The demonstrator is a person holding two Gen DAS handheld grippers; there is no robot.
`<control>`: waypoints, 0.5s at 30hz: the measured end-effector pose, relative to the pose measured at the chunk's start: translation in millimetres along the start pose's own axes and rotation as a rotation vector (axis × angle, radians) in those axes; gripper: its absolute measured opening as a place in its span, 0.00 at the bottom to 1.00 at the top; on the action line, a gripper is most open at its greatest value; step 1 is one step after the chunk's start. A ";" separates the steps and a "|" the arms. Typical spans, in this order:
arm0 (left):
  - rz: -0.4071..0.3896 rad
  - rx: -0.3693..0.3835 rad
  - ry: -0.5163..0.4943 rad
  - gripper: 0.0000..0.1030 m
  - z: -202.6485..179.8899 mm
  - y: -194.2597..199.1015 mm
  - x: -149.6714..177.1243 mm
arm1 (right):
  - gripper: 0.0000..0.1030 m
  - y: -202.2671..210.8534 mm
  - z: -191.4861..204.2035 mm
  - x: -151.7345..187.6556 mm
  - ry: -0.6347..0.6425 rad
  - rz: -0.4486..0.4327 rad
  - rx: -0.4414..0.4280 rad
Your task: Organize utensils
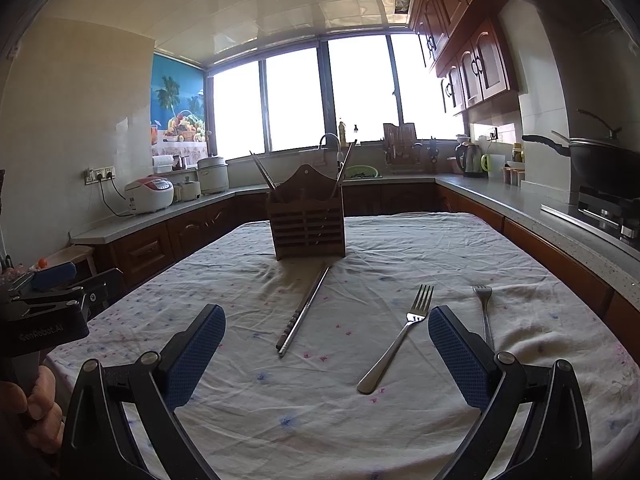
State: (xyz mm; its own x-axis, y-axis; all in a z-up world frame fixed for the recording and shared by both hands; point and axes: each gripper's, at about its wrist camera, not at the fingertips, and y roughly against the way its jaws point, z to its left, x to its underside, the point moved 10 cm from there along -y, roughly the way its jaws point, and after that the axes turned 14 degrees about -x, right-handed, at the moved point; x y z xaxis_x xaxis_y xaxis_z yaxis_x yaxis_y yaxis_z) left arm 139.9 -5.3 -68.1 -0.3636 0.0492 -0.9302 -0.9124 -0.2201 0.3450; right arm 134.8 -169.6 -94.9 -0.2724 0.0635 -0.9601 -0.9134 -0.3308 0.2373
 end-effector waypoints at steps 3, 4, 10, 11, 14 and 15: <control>0.000 0.002 0.000 1.00 -0.5 -0.9 0.2 | 1.00 -0.1 -0.2 -0.3 0.000 0.000 -0.001; 0.000 0.002 -0.001 1.00 -0.7 -1.0 0.2 | 1.00 -0.2 -0.1 -0.5 0.000 0.000 0.000; 0.002 0.004 0.000 1.00 -0.5 -0.8 0.4 | 1.00 -0.1 -0.1 -0.4 -0.001 0.000 -0.001; 0.003 0.005 0.000 1.00 -0.5 -0.7 0.5 | 1.00 -0.1 0.0 -0.5 0.000 0.000 -0.001; 0.003 0.005 0.001 1.00 -0.8 -1.1 0.5 | 1.00 -0.7 0.0 -0.9 0.000 -0.001 -0.003; 0.003 0.006 0.001 1.00 -0.8 -1.1 0.6 | 1.00 -1.3 0.3 -1.3 0.000 -0.001 -0.005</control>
State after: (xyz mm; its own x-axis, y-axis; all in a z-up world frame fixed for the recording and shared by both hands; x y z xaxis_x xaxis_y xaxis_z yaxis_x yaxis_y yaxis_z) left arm 140.9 -5.8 -69.1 -0.3663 0.0473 -0.9293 -0.9123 -0.2149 0.3486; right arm 136.2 -169.0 -93.9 -0.2719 0.0641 -0.9602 -0.9122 -0.3351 0.2359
